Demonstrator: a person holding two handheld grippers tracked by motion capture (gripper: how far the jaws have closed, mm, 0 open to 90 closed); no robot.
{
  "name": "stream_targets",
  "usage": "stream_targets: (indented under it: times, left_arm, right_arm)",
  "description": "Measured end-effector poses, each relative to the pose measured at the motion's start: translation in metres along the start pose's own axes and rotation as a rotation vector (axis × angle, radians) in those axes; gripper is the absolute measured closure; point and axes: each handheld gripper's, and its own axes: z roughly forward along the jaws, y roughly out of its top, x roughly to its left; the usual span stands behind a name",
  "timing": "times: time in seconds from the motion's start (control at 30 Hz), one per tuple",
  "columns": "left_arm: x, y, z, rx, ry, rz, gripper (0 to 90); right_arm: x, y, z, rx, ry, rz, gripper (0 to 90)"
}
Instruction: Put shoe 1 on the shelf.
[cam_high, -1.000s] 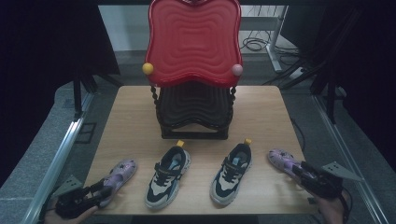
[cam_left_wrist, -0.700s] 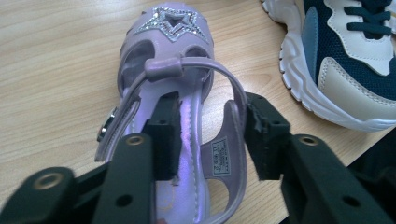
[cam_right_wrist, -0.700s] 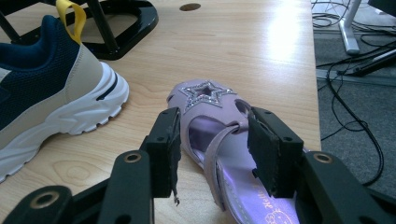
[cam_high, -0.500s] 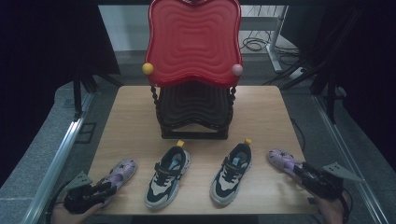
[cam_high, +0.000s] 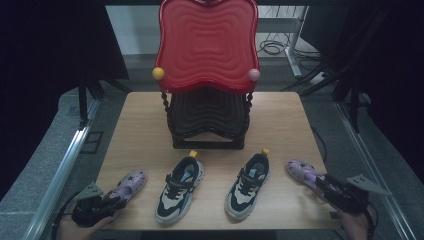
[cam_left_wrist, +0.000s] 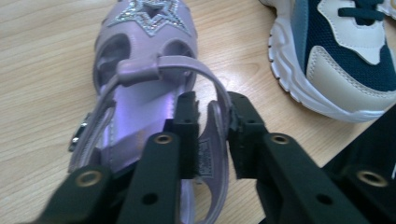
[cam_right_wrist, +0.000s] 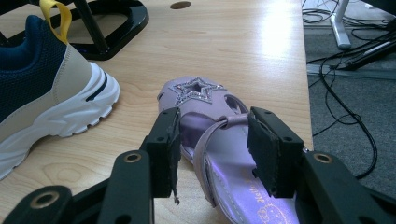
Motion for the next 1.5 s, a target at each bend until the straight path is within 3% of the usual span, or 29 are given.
stream_targets:
  times: [0.3,0.5,0.73,0.93,1.03,1.23,1.5]
  left_arm:
    - [-0.001,0.002,0.001,0.005,-0.007,0.01,83.7]
    - [0.006,-0.002,-0.006,-0.026,-0.006,-0.021,85.7]
    - [0.01,-0.006,-0.008,-0.051,-0.02,-0.049,86.1]
    - [0.011,-0.006,-0.009,-0.053,-0.018,-0.05,86.0]
    - [0.011,-0.006,-0.009,-0.052,-0.017,-0.049,86.0]
    - [0.012,-0.007,-0.008,-0.057,-0.025,-0.057,85.9]
    - [0.012,-0.007,-0.009,-0.058,-0.023,-0.058,85.9]
  right_arm:
    - [0.0,0.003,-0.003,-0.009,0.001,-0.001,54.9]
    - [-0.006,0.009,-0.018,-0.009,0.016,-0.025,55.0]
    - [-0.014,0.009,-0.024,0.05,0.062,-0.054,54.7]
    - [-0.012,0.004,-0.008,0.129,0.108,-0.072,54.4]
    - [-0.014,0.002,0.0,0.16,0.097,-0.08,55.0]
    - [-0.017,-0.003,0.006,0.185,0.107,-0.078,67.5]
    - [-0.018,-0.005,0.012,0.175,0.177,-0.053,83.3]
